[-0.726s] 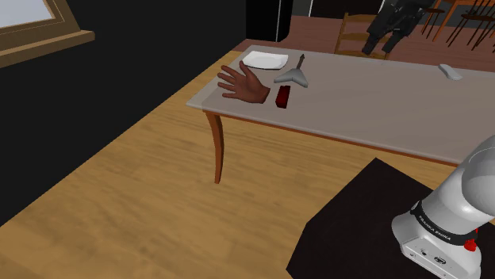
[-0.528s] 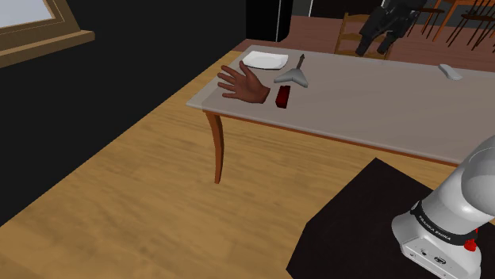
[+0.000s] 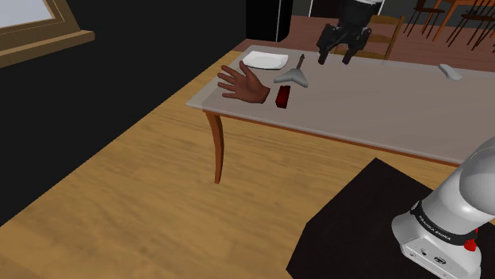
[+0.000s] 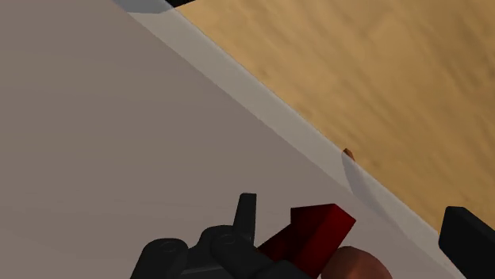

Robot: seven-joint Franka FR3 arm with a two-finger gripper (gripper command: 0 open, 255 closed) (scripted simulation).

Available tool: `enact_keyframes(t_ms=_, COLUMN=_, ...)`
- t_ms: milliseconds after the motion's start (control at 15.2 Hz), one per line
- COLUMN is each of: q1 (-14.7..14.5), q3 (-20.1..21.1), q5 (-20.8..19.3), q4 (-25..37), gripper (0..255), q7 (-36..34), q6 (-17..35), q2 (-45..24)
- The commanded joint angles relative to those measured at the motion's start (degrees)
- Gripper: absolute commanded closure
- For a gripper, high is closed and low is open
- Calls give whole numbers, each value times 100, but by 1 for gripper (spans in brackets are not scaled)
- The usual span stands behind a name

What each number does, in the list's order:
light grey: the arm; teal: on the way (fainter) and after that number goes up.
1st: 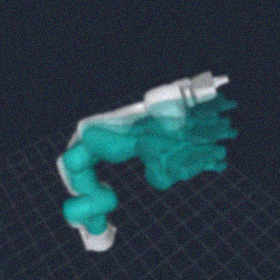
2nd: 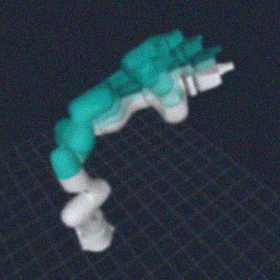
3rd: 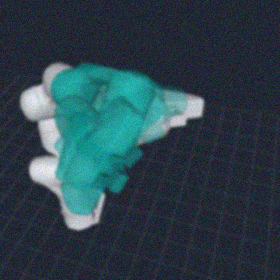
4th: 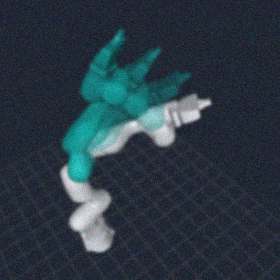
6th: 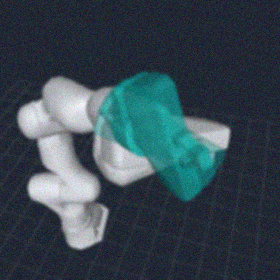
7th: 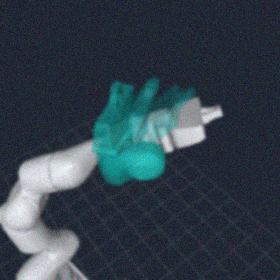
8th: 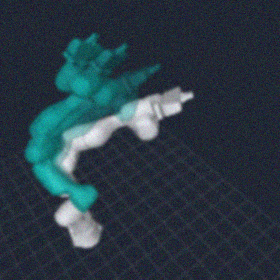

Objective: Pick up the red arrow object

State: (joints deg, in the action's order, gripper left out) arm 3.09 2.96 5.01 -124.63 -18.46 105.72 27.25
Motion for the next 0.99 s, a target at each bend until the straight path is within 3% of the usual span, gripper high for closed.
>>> enact_keyframes(t_ms=0, q1=47, q3=77, q5=4, q4=214, gripper=0, q7=-270, q6=156, q2=-467)
enact_keyframes(t_ms=924, q1=258, q3=109, q5=-118, q4=2417, gripper=0, q7=-1806, q6=489, q2=-3721)
